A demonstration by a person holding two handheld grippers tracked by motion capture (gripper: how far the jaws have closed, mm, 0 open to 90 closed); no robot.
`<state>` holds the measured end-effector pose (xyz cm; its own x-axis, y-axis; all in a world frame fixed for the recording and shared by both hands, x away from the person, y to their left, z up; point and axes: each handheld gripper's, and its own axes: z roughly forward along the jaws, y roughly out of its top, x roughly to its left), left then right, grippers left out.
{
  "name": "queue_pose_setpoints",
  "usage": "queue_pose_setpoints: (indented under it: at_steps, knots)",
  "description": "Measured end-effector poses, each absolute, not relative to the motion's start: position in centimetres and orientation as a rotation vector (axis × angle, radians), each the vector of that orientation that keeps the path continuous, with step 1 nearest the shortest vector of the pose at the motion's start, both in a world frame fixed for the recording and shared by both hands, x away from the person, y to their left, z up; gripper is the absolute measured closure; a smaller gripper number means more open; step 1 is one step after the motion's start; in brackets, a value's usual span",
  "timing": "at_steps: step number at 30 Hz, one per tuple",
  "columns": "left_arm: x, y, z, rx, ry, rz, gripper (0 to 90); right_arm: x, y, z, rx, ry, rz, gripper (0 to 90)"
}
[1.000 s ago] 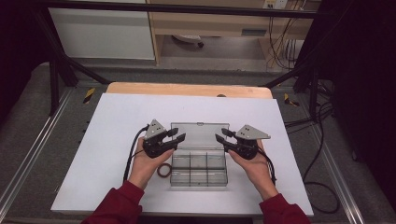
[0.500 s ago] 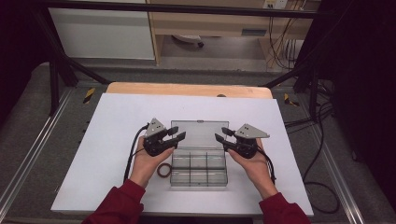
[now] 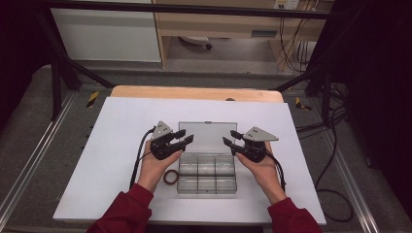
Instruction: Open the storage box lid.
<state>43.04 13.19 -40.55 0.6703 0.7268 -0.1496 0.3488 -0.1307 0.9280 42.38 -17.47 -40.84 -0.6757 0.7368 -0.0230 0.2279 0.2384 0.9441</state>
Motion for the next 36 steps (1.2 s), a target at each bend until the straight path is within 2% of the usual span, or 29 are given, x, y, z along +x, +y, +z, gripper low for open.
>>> queue_pose_setpoints:
  at_steps: [9, 36]
  knots:
    - [43.5, 13.2, -40.8, 1.727, 0.884, 0.397, 55.3, 42.7, -17.6, -41.1, 0.899, 2.044, 1.454, 57.6]
    - [44.9, 12.7, -41.4, 1.751, 0.928, 0.375, 48.4, 43.6, -17.5, -42.1, 0.952, 2.066, 1.424, 52.2]
